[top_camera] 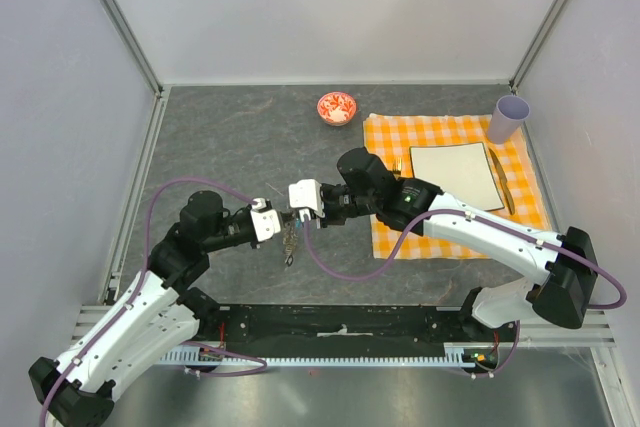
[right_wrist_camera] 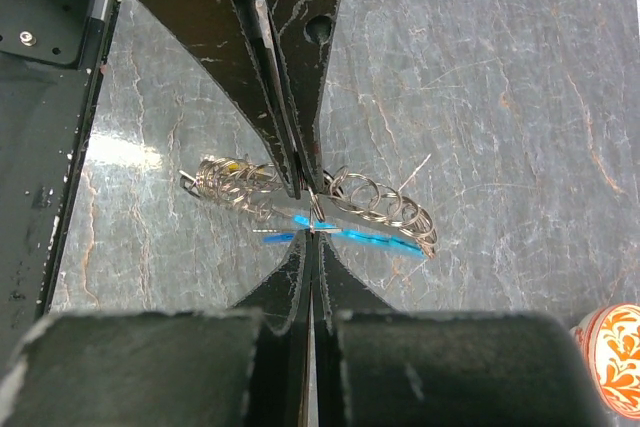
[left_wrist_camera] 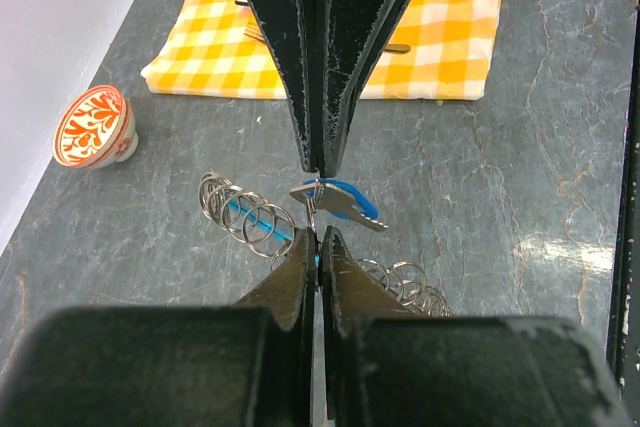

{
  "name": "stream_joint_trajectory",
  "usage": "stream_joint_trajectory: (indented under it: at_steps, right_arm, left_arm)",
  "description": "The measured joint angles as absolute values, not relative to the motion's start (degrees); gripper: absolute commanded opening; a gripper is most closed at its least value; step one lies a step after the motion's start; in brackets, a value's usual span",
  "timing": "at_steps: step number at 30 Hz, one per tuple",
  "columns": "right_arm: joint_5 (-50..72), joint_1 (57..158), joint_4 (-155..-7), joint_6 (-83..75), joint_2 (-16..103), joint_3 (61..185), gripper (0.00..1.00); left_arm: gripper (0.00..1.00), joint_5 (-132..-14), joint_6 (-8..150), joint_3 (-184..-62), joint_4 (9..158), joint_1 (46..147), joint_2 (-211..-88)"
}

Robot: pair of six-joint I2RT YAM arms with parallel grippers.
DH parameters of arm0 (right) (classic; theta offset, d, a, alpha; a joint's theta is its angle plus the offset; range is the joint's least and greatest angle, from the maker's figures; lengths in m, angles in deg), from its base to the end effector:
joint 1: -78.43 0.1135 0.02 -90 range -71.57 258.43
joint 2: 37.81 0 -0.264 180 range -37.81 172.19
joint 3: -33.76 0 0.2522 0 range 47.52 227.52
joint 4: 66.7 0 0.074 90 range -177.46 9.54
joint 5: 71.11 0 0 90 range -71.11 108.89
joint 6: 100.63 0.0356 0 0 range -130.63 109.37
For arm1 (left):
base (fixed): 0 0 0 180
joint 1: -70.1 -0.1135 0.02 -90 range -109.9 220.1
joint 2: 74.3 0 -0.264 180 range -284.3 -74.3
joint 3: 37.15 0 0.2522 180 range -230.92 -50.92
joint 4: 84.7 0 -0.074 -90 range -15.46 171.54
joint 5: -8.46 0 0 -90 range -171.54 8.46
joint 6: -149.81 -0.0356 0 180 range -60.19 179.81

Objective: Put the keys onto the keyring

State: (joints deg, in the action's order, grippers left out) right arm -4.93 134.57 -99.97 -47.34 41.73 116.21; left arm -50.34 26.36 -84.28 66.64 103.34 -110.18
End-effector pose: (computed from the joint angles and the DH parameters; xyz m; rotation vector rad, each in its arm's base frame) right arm 0.1641 0.2703 0.3321 -1.6960 1.2634 0.6396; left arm 0.1180 -0.0994 0.2862 1.3134 1.3165 -0.5062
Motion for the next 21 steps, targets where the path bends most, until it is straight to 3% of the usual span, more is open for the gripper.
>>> stream_joint_trajectory:
  at_steps: [21]
  right_arm:
    - [-3.24, 134.57, -101.67, -49.46, 41.28, 116.21, 0.0]
  left_arm:
    - [0.02, -50.54, 26.36, -84.28, 66.64, 103.34, -110.49]
